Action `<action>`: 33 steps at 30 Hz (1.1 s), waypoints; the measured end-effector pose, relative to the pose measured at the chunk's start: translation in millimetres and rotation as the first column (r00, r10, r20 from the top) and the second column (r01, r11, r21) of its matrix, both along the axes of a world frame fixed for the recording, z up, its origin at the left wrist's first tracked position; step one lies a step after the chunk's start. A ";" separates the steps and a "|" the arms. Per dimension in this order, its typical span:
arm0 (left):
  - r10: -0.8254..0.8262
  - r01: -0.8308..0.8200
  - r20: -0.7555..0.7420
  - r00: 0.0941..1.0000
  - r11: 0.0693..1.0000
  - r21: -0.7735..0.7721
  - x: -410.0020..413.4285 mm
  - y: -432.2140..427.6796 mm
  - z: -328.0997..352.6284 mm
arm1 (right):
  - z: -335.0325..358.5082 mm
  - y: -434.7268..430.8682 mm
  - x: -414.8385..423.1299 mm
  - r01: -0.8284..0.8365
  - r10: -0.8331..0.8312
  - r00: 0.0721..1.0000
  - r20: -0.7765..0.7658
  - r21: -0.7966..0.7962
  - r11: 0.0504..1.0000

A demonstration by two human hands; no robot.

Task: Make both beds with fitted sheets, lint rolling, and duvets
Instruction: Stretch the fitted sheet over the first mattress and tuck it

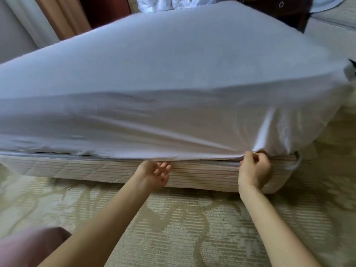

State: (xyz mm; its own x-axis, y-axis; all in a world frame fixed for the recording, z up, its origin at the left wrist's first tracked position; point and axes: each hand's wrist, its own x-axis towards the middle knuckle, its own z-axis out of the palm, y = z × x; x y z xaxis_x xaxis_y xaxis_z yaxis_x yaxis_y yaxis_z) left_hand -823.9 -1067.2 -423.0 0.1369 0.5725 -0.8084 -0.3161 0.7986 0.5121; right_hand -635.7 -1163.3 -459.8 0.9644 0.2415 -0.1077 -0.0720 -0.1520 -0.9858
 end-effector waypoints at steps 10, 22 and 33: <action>0.136 -0.116 -0.146 0.980 0.984 0.139 -79.0 59.8 3.7 | 8.7 19.1 -26.4 0.036 -0.004 0.936 -0.351 0.087 0.996; 0.021 0.062 -0.309 0.951 0.965 0.255 -96.0 71.5 -23.4 | 12.7 13.3 -18.9 -0.271 0.280 0.823 -0.495 0.092 0.958; 0.061 0.048 -0.279 0.958 0.929 0.367 -100.8 78.8 -30.2 | 4.8 27.1 -33.9 -0.124 0.105 0.936 -0.337 -0.033 0.992</action>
